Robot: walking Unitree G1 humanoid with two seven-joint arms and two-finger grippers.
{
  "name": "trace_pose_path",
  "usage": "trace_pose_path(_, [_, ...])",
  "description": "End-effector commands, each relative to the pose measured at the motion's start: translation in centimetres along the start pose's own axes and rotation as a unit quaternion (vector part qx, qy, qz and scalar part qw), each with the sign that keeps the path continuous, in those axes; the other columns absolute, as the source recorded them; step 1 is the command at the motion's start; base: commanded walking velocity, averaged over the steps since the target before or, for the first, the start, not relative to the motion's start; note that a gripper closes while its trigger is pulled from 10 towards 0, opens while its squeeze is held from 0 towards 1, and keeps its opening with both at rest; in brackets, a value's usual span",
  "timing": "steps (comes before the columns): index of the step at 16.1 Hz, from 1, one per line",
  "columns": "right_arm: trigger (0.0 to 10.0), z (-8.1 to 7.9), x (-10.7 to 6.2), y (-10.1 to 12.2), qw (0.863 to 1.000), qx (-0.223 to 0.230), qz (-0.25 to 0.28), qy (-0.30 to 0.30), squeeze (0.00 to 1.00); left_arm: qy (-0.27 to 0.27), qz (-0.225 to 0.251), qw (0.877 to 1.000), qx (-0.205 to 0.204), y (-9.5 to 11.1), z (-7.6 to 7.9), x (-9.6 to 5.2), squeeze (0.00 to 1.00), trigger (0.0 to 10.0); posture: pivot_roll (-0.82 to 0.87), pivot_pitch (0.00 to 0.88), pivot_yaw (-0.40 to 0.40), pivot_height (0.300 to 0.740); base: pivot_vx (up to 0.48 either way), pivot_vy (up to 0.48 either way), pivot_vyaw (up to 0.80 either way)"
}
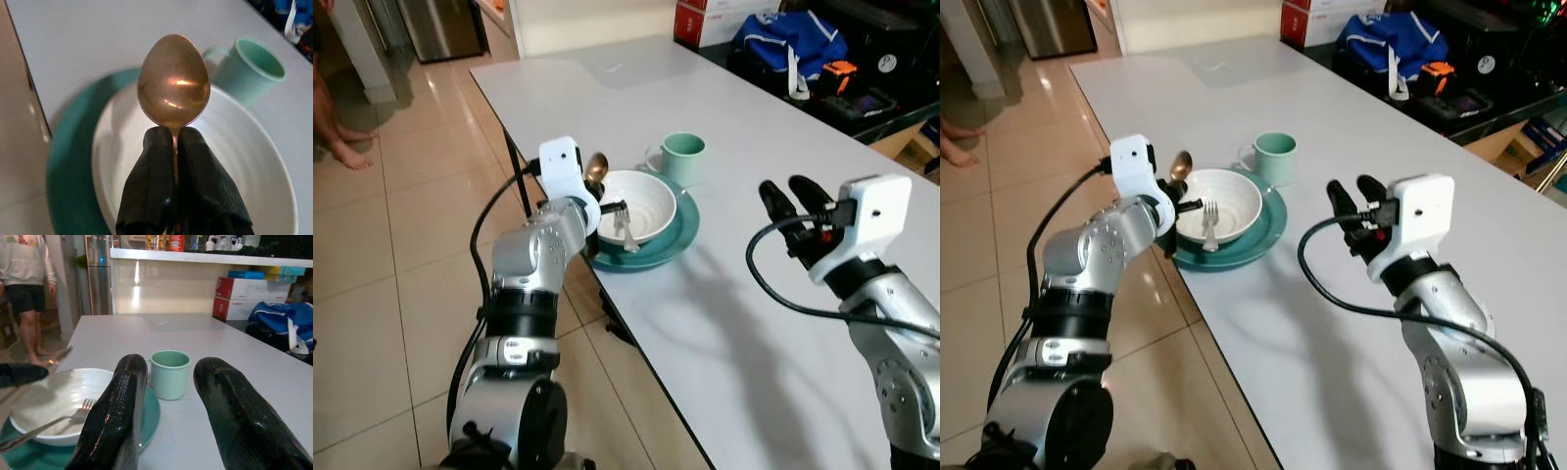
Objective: Setting the table
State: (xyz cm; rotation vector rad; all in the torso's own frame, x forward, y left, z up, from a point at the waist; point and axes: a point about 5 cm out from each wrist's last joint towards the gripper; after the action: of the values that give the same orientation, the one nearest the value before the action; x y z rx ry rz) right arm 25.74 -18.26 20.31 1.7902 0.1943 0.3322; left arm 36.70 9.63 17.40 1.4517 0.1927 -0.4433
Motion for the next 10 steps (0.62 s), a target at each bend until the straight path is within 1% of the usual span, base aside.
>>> trace_pose_path(1, [10.0, -0.6, 0.0, 0.7, 1.000, -0.001, 0.002, 0.023, 0.00, -0.015, -0.022, 1.000, -0.012, 0.0, 0.4, 0.3, 0.00, 10.0, -0.08, 0.013, -0.005, 0.740, 0.000, 0.000, 0.00])
trace_pose_path(3, [10.0, -0.7, 0.1, 0.8, 1.000, 0.002, -0.002, 0.030, 0.00, -0.035, -0.044, 0.998, -0.003, -0.1, 1.0, 0.5, 0.00, 10.0, -0.08, 0.009, -0.008, 0.740, 0.000, 0.000, 0.00])
trace_pose_path(5, [10.0, -0.8, 0.0, 0.9, 0.999, 0.003, -0.005, 0.036, 0.00, -0.039, -0.064, 0.997, 0.012, -0.2, 1.3, 0.7, 0.00, 10.0, -0.08, 0.007, -0.007, 0.740, 0.000, 0.000, 0.00])
trace_pose_path(6, [10.0, -0.9, 0.1, 1.0, 0.999, 0.004, -0.007, 0.039, 0.00, -0.043, -0.073, 0.996, 0.010, -0.2, 1.4, 0.9, 0.00, 10.0, -0.08, 0.007, -0.006, 0.740, 0.000, 0.000, 0.00])
trace_pose_path(9, [10.0, -1.0, 0.0, 1.1, 0.999, 0.007, -0.008, 0.043, 0.00, -0.059, -0.080, 0.995, 0.018, -0.1, 1.7, 1.0, 0.00, 10.0, -0.08, 0.004, -0.002, 0.740, 0.000, 0.000, 0.00])
trace_pose_path(10, [10.0, -1.1, 0.0, 1.1, 0.999, 0.008, -0.008, 0.045, 0.00, -0.068, -0.090, 0.993, 0.026, -0.1, 1.8, 1.0, 0.00, 10.0, -0.08, 0.003, -0.001, 0.740, 0.000, 0.000, 0.00])
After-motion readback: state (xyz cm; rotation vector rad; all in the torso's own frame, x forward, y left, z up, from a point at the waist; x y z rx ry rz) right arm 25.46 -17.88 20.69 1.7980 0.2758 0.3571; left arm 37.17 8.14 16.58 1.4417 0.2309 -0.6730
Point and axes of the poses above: a point about 5 cm out from each wrist's last joint towards the gripper, its own x axis pointing out of the wrist towards the gripper, its own y axis along the axis of the wrist's last joint, z = x × y, and after that the axes turned 15 degrees about x, right-handed
